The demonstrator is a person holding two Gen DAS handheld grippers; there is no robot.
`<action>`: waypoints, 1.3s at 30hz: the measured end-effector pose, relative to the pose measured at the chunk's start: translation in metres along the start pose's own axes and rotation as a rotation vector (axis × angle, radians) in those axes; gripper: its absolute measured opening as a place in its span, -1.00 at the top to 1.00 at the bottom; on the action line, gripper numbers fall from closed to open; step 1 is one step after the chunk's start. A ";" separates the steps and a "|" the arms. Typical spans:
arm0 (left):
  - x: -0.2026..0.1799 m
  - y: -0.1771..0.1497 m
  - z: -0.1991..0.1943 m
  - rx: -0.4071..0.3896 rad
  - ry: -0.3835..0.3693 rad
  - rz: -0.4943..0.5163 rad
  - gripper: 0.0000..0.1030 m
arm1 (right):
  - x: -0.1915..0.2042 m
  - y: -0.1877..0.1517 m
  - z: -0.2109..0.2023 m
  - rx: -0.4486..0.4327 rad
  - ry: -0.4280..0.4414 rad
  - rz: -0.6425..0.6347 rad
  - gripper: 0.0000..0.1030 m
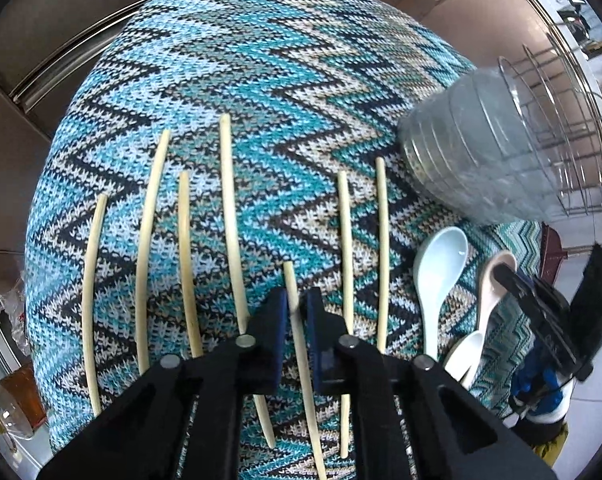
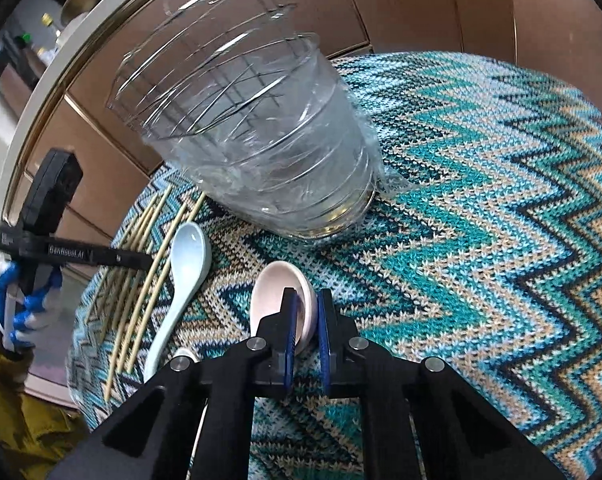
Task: Organize utensils
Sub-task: 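Lower the chopstick into the wire basket with the left tool while the right tool drops the spoon in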
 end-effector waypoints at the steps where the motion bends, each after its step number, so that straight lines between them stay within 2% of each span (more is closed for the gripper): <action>1: 0.000 0.001 0.001 -0.004 0.003 0.000 0.84 | 0.001 -0.002 -0.004 -0.010 -0.007 -0.004 0.85; 4: 0.001 0.000 -0.002 -0.034 0.024 0.024 0.88 | 0.004 -0.007 -0.017 -0.048 -0.050 -0.006 0.86; 9: 0.001 -0.008 -0.010 -0.096 -0.007 0.012 0.90 | 0.017 -0.019 -0.051 -0.117 -0.118 -0.007 0.87; 15: -0.009 -0.028 -0.056 -0.203 -0.060 0.056 0.91 | 0.032 -0.024 -0.115 -0.227 -0.216 -0.033 0.88; 21: -0.025 -0.038 -0.132 -0.389 -0.097 0.120 0.91 | 0.064 -0.015 -0.165 -0.352 -0.272 -0.067 0.88; 24: -0.038 -0.032 -0.177 -0.509 -0.126 0.151 0.91 | 0.083 -0.002 -0.184 -0.421 -0.317 -0.084 0.88; 28: -0.065 -0.018 -0.248 -0.729 -0.162 0.201 0.91 | 0.107 0.019 -0.209 -0.525 -0.366 -0.108 0.88; 31: -0.083 -0.002 -0.284 -0.855 -0.185 0.207 0.91 | 0.121 0.041 -0.228 -0.624 -0.434 -0.132 0.88; 35: -0.100 0.026 -0.310 -0.989 -0.199 0.179 0.91 | 0.129 0.069 -0.240 -0.718 -0.467 -0.131 0.88; 39: -0.114 0.060 -0.302 -1.082 -0.178 0.144 0.91 | 0.122 0.099 -0.229 -0.765 -0.512 -0.129 0.88</action>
Point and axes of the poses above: each gripper's, at about its wrist camera, not at the fingertips, and z roughly the way its jaws point, x to its left, y to its top, the point moved 7 cm from there along z, roughly the way its jaws point, and after that the axes turned 5 degrees about z, right-handed, at the moved point
